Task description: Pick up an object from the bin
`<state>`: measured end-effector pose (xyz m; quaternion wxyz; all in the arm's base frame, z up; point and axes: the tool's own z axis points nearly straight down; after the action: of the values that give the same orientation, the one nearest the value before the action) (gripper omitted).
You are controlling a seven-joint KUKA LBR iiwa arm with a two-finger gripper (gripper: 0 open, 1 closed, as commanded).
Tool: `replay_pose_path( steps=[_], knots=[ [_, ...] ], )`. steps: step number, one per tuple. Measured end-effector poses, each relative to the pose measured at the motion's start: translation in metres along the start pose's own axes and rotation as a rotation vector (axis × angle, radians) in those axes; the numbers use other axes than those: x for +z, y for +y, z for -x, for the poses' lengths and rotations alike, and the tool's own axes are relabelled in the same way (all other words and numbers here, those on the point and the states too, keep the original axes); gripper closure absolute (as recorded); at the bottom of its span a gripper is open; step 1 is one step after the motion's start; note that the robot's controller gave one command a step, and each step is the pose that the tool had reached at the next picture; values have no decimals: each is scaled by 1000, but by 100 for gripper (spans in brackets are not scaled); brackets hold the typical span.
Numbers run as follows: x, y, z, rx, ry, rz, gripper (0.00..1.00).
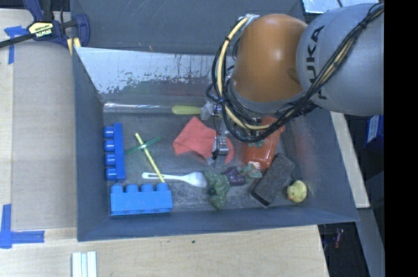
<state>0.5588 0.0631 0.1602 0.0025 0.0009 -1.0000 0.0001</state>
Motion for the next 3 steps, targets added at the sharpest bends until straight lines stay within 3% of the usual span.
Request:
replay_pose_path(
  steps=[1, 2, 3],
  knots=[
    [-4, 0, 2, 1, -8, 1, 0],
    [42, -14, 15, -66, -15, 1, 0],
    [85, -20, 23, -7, -14, 2, 0]
  ],
)
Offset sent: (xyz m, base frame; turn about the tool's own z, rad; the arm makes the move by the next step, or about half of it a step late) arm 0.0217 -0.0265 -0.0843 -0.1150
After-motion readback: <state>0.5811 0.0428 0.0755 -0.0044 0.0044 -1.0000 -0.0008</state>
